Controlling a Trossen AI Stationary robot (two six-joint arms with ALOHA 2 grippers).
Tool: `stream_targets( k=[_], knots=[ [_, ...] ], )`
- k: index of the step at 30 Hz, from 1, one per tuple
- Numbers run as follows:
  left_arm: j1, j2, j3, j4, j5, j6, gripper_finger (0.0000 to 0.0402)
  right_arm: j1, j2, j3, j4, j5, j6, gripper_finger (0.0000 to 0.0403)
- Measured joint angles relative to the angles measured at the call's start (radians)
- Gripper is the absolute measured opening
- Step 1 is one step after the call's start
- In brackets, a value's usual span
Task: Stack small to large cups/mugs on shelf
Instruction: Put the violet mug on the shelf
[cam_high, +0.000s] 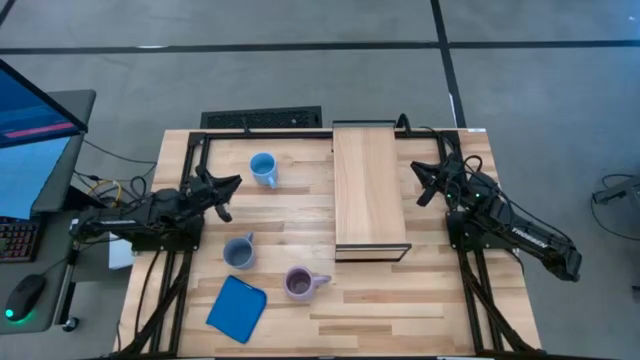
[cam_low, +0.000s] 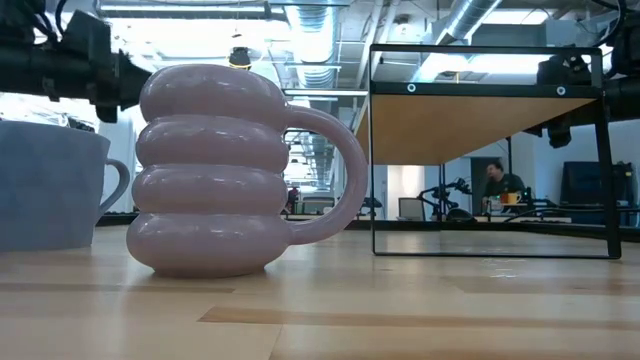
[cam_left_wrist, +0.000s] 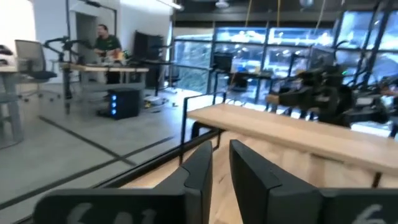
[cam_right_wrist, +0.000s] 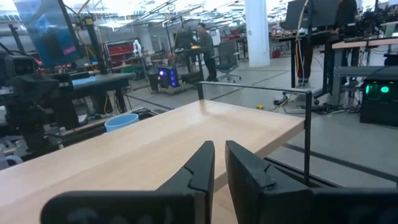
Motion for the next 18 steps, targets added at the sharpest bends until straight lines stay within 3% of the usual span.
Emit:
stream_targets(
  k=[7, 10, 18],
  knots=[
    [0.000, 0.002, 0.041, 0.024, -0.002, 0.028, 0.0115, 0.000, 0.000, 0.000, 0.000, 0.000, 0.000, 0.0064],
    [0.001, 0.024, 0.060, 0.007, 0.060, 0.079, 0.0130, 0.000, 0.000, 0.000, 0.001, 0.000, 0.000, 0.0064],
    [0.000, 0.262, 0.226, -0.225, 0.106, 0.061, 0.0129, 0.000, 0.000, 0.000, 0.004, 0.003, -0.007, 0.0064]
  ],
)
